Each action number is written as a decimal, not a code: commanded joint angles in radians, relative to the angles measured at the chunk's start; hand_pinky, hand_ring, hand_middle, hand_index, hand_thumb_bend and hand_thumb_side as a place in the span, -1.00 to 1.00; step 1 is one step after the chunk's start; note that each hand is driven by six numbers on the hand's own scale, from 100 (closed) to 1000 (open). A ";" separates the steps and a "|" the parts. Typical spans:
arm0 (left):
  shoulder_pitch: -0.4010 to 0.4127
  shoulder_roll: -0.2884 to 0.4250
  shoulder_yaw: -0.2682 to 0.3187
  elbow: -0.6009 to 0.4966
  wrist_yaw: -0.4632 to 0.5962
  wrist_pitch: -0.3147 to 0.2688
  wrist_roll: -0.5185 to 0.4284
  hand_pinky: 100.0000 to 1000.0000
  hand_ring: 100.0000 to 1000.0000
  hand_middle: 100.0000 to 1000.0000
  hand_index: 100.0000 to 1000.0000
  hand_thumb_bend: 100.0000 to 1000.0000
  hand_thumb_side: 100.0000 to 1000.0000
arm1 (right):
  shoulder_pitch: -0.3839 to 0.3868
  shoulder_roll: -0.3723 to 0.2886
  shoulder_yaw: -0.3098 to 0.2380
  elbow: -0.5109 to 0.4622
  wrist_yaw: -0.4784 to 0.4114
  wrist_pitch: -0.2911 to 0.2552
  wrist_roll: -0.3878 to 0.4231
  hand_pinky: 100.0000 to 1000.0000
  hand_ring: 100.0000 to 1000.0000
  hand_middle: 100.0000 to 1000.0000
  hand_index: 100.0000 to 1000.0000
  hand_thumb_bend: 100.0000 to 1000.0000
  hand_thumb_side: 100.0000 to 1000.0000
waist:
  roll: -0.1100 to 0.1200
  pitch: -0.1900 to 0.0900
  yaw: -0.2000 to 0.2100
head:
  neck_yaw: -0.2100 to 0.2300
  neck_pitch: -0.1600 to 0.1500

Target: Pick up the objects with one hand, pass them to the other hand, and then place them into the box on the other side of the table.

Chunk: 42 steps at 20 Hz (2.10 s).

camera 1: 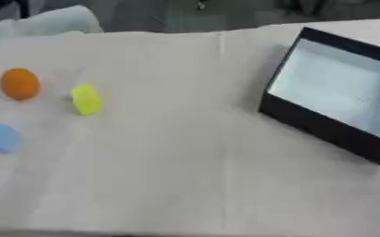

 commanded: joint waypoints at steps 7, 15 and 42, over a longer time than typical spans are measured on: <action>-0.180 0.024 0.030 0.409 -0.417 -0.022 -0.385 0.88 0.80 0.64 0.90 -0.08 -0.39 | 0.001 -0.023 -0.005 -0.017 0.007 0.004 0.012 1.00 1.00 1.00 1.00 -1.00 0.19 | 0.000 -0.001 0.001 | 0.011 -0.011; -0.261 -0.044 0.109 0.614 -0.609 0.001 -0.438 0.92 0.83 0.63 0.84 -0.01 -0.78 | -0.009 -0.006 0.001 -0.014 -0.006 0.001 0.028 1.00 1.00 1.00 1.00 -1.00 0.20 | -0.021 0.011 -0.006 | 0.038 -0.025; -0.308 -0.079 0.133 0.677 -0.878 0.137 -0.369 0.89 0.83 0.59 0.82 -0.05 -1.00 | 0.004 -0.038 0.015 -0.030 -0.006 -0.034 0.032 1.00 1.00 1.00 1.00 -1.00 0.12 | -0.099 0.089 -0.021 | 0.100 -0.087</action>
